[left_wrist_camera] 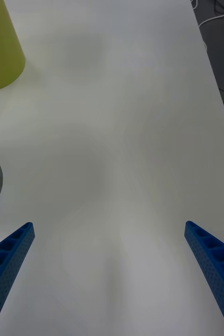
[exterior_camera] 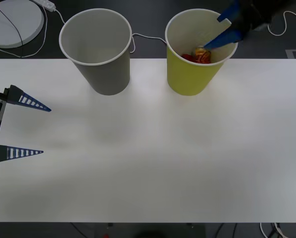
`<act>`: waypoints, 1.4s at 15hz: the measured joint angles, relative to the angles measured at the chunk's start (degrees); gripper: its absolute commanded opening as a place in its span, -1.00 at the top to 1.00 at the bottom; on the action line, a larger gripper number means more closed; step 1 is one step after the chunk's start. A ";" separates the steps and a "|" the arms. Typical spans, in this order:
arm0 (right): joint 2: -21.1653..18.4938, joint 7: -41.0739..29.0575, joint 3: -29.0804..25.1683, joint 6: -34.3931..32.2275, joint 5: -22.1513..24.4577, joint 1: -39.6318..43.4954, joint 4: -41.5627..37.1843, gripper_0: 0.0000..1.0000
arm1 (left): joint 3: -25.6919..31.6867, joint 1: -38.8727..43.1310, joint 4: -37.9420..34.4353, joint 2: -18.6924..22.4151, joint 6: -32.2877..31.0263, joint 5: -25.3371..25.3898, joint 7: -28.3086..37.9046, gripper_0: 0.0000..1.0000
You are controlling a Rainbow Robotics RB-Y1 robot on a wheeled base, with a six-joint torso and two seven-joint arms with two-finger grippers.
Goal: Put the can into the green bin and the plastic bottle into the gray bin
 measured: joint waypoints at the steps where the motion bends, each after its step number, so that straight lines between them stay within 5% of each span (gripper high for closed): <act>1: -1.36 1.12 -1.94 0.00 -2.09 2.82 -2.92 -1.00 | 0.00 0.00 0.00 0.00 0.00 0.00 0.00 -1.00; 12: -6.32 25.74 -28.87 -0.01 -16.19 36.47 -22.41 -1.00 | 0.00 0.00 0.00 0.00 0.00 0.00 0.00 -1.00; 21: -4.50 45.39 -37.78 -0.01 -19.21 54.22 -22.38 -1.00 | 0.00 0.00 0.00 0.00 0.00 0.00 0.00 -1.00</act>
